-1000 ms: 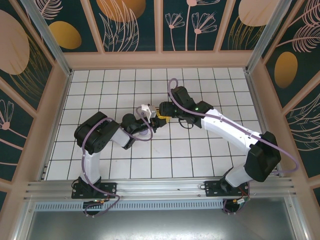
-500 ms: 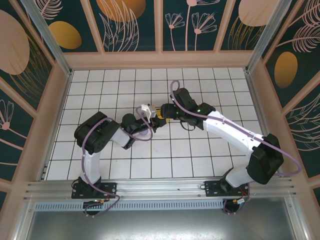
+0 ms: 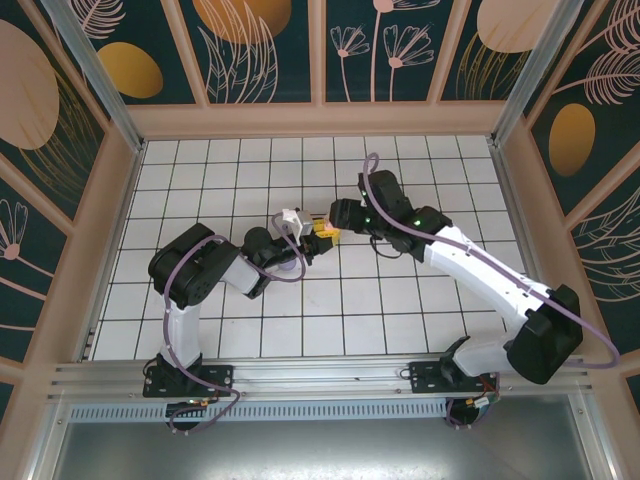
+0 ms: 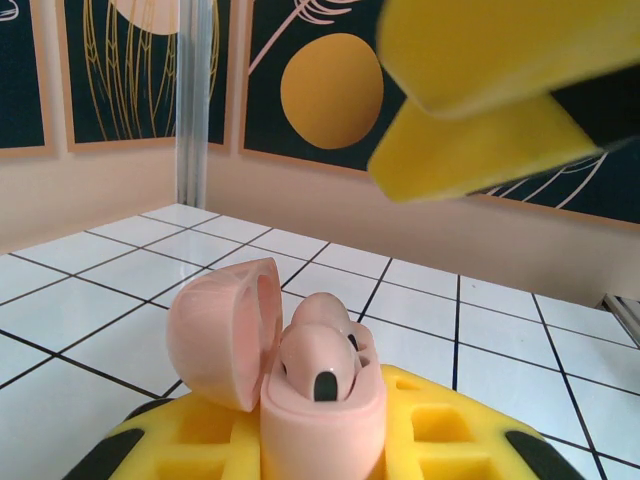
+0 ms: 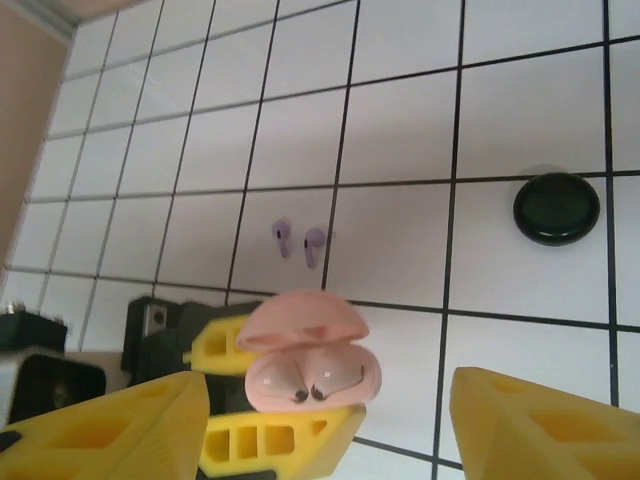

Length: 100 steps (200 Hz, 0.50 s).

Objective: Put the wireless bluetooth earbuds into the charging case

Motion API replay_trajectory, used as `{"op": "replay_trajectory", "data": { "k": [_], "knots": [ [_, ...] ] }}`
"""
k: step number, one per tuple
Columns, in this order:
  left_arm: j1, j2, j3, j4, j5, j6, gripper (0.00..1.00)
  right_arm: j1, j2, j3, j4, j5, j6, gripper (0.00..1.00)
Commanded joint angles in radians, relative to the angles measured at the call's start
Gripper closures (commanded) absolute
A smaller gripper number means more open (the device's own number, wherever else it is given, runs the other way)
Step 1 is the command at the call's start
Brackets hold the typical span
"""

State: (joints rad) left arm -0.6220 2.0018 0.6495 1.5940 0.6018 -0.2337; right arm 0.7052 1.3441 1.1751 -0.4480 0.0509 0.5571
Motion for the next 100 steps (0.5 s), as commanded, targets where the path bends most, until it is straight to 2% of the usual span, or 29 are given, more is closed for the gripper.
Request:
{"op": "replay_trajectory", "data": {
  "k": [1,30,45,100],
  "knots": [
    [-0.001,-0.022,0.018,0.209,0.022,0.002,1.00,-0.048,0.020,0.071,0.020,-0.044,-0.017,0.49],
    [-0.001,-0.018,0.019,0.208,0.036,0.005,1.00,-0.100,0.118,0.166,-0.016,-0.135,-0.058,0.86],
    [0.000,-0.019,0.019,0.203,0.040,0.010,1.00,-0.124,0.175,0.212,-0.031,-0.184,-0.077,1.00],
    [-0.001,-0.020,0.019,0.193,0.042,0.020,1.00,-0.148,0.329,0.329,-0.103,-0.311,-0.134,1.00]
  ]
}}
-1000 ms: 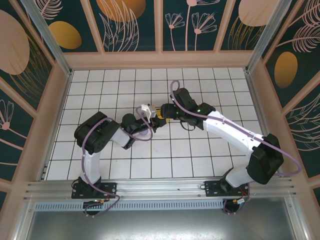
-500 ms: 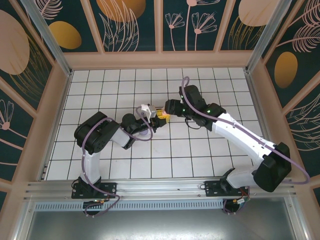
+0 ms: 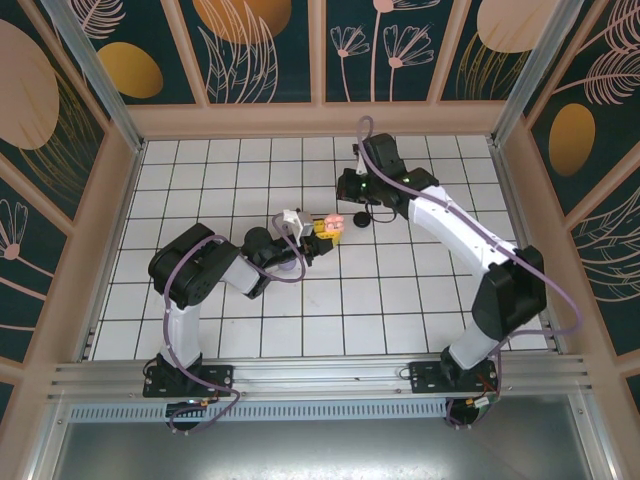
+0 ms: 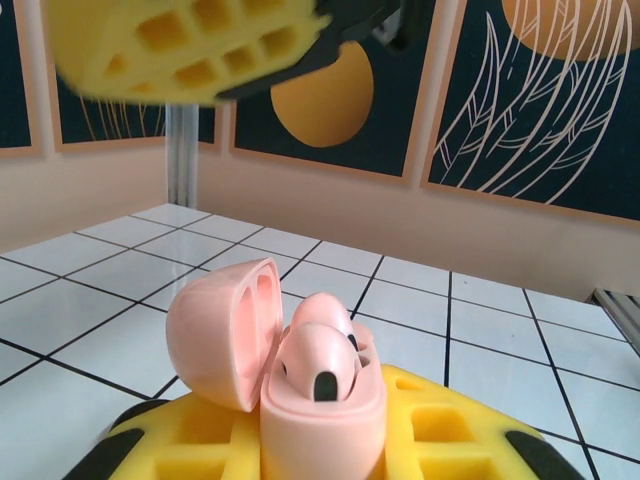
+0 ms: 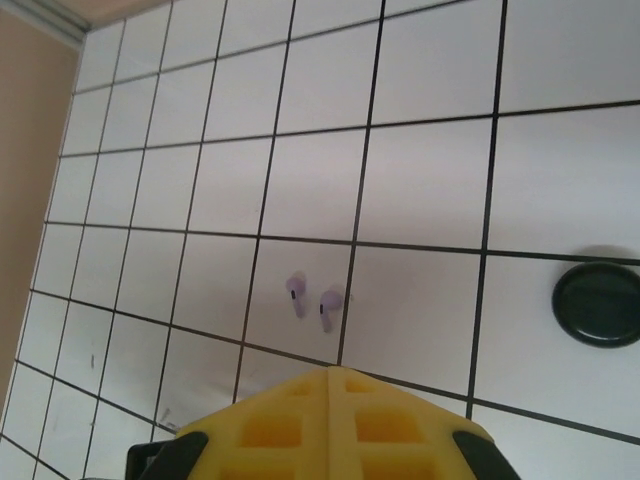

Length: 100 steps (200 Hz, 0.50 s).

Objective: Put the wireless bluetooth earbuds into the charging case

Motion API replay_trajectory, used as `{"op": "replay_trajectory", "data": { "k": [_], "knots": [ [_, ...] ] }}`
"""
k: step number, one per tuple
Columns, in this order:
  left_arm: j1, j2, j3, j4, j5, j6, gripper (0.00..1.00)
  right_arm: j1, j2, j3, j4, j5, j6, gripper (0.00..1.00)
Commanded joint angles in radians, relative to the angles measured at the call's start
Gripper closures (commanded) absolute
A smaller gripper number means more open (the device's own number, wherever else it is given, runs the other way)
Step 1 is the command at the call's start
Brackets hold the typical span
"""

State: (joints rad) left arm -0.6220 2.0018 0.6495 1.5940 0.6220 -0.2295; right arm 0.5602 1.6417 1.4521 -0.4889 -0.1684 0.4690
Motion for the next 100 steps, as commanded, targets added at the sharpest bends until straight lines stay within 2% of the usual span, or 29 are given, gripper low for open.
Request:
{"op": "replay_trajectory", "data": {
  "k": [1,41,100],
  "knots": [
    [-0.001,-0.020,0.020,0.193,0.021,0.016,1.00,-0.003,0.033,0.053,-0.064,-0.094,-0.047,1.00],
    [0.000,-0.022,0.031,0.177,0.020,0.016,1.00,0.003,0.025,0.002,-0.084,-0.184,-0.071,1.00],
    [-0.001,-0.026,0.054,0.151,0.006,0.014,1.00,0.049,-0.084,-0.133,-0.142,-0.247,-0.109,1.00]
  ]
}}
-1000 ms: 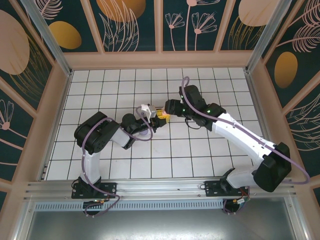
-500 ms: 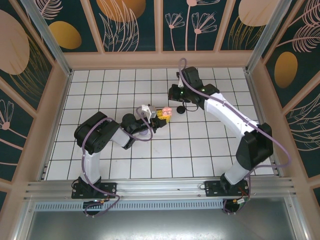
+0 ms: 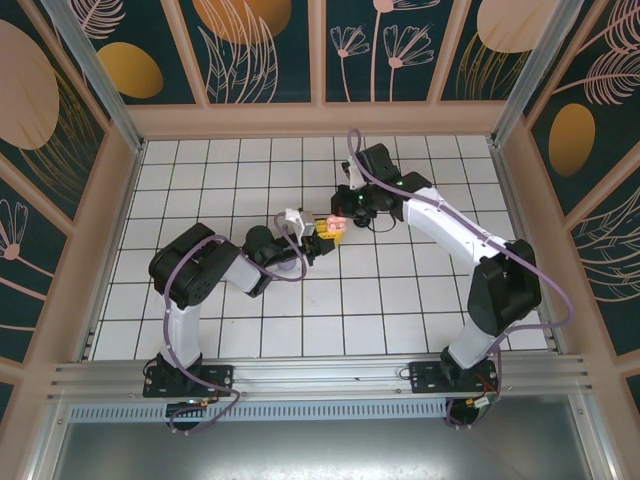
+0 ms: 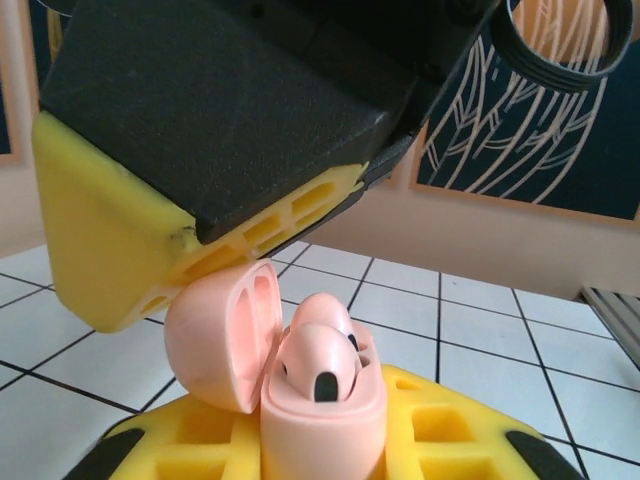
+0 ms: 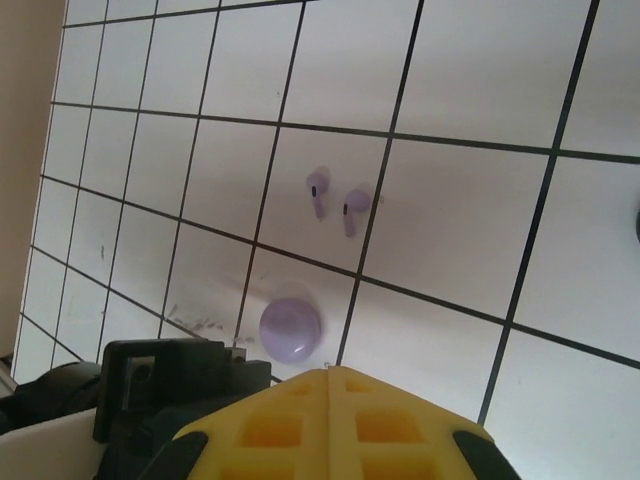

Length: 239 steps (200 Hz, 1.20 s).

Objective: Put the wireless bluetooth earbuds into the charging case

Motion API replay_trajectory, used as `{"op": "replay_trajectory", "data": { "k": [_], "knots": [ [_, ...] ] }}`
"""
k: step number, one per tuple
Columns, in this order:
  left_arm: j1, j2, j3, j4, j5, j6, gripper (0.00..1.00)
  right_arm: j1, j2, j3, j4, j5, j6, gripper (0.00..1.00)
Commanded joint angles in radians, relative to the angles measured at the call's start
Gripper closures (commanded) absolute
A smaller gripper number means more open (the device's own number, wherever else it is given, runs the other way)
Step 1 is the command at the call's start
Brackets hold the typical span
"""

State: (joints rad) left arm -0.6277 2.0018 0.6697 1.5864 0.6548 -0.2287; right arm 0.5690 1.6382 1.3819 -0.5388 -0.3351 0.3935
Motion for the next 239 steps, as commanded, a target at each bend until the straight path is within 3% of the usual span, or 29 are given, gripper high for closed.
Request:
{"op": "replay_trajectory", "data": {
  "k": [1,42,74,99,127,152,165,197,239],
  "knots": [
    [0.005,-0.026,0.035,0.157,-0.027,0.014,1.00,0.040,-0.083,-0.066,-0.092,-0.081,-0.033,1.00],
    [0.005,-0.028,0.042,0.136,-0.033,-0.001,1.00,0.037,-0.248,-0.162,-0.079,-0.053,0.021,1.00],
    [0.005,-0.031,0.044,0.114,-0.054,-0.051,1.00,-0.016,-0.371,-0.206,-0.030,0.111,0.119,1.00],
    [0.004,-0.073,0.041,-0.018,-0.112,-0.101,1.00,-0.073,-0.462,-0.294,0.031,0.193,0.186,0.99],
    [0.003,-0.136,0.083,-0.322,-0.186,-0.199,1.00,-0.088,-0.503,-0.381,0.067,0.218,0.218,0.89],
    [0.004,-0.120,0.293,-0.927,-0.252,-0.305,1.00,-0.089,-0.518,-0.432,0.100,0.220,0.231,0.84],
    [0.004,-0.079,0.382,-1.085,-0.229,-0.338,1.00,-0.089,-0.523,-0.450,0.120,0.219,0.236,0.83],
    [0.002,-0.041,0.384,-1.097,-0.244,-0.452,1.00,-0.089,-0.529,-0.470,0.144,0.221,0.241,0.81],
    [0.002,0.018,0.426,-1.106,-0.245,-0.566,1.00,-0.089,-0.551,-0.493,0.148,0.225,0.242,0.69]
  ]
}}
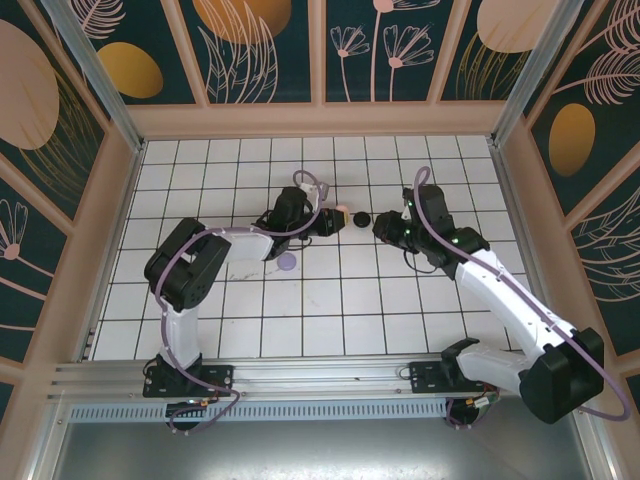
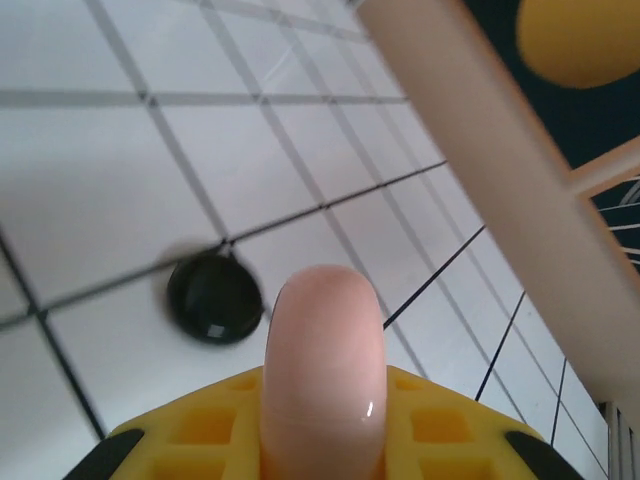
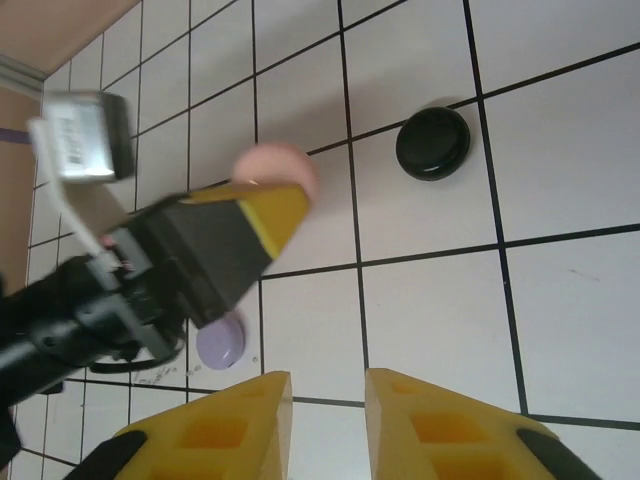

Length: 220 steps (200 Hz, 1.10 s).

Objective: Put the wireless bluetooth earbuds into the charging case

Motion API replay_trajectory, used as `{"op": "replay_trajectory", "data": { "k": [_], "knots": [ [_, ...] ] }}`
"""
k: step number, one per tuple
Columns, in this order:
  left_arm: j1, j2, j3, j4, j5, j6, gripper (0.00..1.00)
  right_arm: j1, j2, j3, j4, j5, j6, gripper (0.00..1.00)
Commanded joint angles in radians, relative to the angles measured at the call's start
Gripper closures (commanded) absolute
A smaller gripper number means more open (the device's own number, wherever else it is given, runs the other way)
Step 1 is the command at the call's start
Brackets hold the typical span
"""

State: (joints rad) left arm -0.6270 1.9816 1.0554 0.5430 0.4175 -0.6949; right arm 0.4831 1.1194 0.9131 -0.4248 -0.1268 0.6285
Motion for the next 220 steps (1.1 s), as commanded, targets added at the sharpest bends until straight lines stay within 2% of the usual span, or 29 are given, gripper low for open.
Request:
{"op": "replay_trajectory", "data": {
  "k": [1,39,65,90,108,133,183,220],
  "knots": [
    [0.003,0.040,0.042,-0.064,-0.008,-0.101,1.00,-0.003,-0.033,-0.025,0.034,0.016,0.007,0.69],
    [0.002,0.100,0.082,-0.078,-0.034,-0.179,1.00,-0.003,-0.048,-0.028,0.026,0.017,-0.003,0.54],
    [0.002,0.135,0.109,-0.069,-0.044,-0.214,0.99,-0.003,-0.052,-0.029,0.023,0.011,-0.010,0.51],
    [0.002,0.172,0.158,-0.108,-0.063,-0.219,0.91,-0.002,-0.053,-0.030,0.014,0.006,-0.021,0.50],
    [0.002,0.191,0.189,-0.162,-0.090,-0.217,0.80,-0.003,-0.060,-0.027,0.008,0.004,-0.028,0.48],
    [0.001,0.202,0.216,-0.227,-0.119,-0.207,0.75,-0.002,-0.070,-0.019,-0.003,0.007,-0.039,0.45],
    [0.001,0.184,0.236,-0.325,-0.191,-0.175,0.50,-0.004,-0.075,0.005,-0.019,0.010,-0.066,0.38],
    [0.002,0.128,0.250,-0.403,-0.271,-0.126,0.41,-0.007,-0.079,0.018,-0.031,0.012,-0.080,0.31]
  ]
}}
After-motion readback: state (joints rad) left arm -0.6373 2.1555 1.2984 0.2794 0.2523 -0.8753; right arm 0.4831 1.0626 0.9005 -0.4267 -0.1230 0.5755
